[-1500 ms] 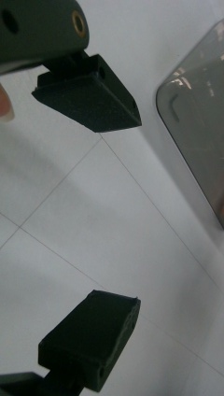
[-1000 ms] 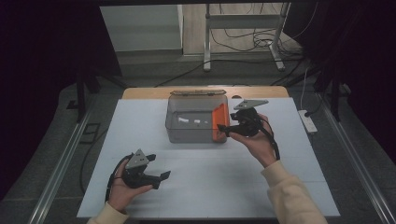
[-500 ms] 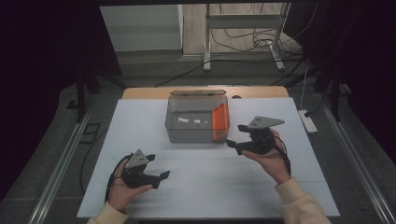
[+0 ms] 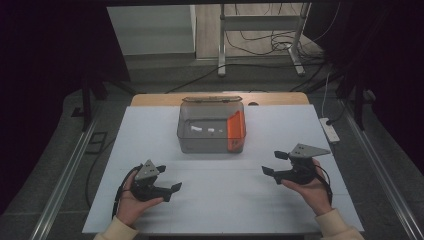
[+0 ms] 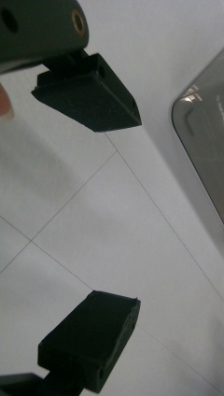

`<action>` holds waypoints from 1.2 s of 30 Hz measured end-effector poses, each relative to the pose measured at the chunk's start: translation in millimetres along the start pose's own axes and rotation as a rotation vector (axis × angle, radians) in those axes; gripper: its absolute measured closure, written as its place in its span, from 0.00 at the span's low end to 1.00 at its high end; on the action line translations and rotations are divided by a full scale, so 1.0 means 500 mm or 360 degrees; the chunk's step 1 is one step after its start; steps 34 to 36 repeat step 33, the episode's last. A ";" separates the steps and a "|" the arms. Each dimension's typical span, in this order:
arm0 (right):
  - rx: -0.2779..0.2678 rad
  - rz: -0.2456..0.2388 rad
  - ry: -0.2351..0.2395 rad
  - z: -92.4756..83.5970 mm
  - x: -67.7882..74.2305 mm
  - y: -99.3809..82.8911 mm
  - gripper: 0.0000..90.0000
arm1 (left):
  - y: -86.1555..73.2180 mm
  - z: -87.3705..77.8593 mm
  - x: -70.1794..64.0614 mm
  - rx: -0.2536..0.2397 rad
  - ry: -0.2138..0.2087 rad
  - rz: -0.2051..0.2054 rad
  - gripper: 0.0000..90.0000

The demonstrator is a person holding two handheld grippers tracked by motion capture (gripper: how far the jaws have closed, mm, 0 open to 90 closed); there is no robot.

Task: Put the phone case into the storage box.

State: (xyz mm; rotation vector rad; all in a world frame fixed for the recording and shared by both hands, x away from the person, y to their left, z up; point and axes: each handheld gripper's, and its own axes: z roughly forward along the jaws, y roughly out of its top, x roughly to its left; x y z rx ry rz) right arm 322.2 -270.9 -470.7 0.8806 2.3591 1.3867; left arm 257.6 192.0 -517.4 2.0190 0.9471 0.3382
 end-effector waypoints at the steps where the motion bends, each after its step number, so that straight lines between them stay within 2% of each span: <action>1: 0.0004 0.0001 -0.0009 -0.004 -0.003 -0.007 0.24 | 0.000 0.000 0.000 0.0001 0.0001 0.0000 0.14; 3: 0.0025 -0.0014 -0.0051 -0.014 -0.008 -0.026 0.24 | -0.002 0.001 0.000 0.0005 0.0003 0.0000 0.14; 7: 0.0046 0.0026 -0.0058 -0.024 -0.022 -0.064 0.24 | -0.004 0.003 0.000 0.0013 0.0006 0.0000 0.14; 12: 0.0073 0.0062 -0.0079 -0.025 -0.035 -0.087 0.24 | -0.005 0.003 0.002 0.0014 0.0012 0.0002 0.14; 20: 0.0089 0.0065 -0.0098 -0.019 -0.041 -0.088 0.24 | -0.006 0.004 0.002 0.0016 0.0010 0.0011 0.14; 25: 0.0052 0.0078 -0.0091 -0.020 -0.042 -0.088 0.24 | -0.006 0.005 0.003 0.0020 0.0011 0.0012 0.14; 36: 0.0053 0.0080 -0.0095 -0.023 -0.042 -0.088 0.24 | -0.007 0.006 0.004 0.0022 0.0011 0.0010 0.14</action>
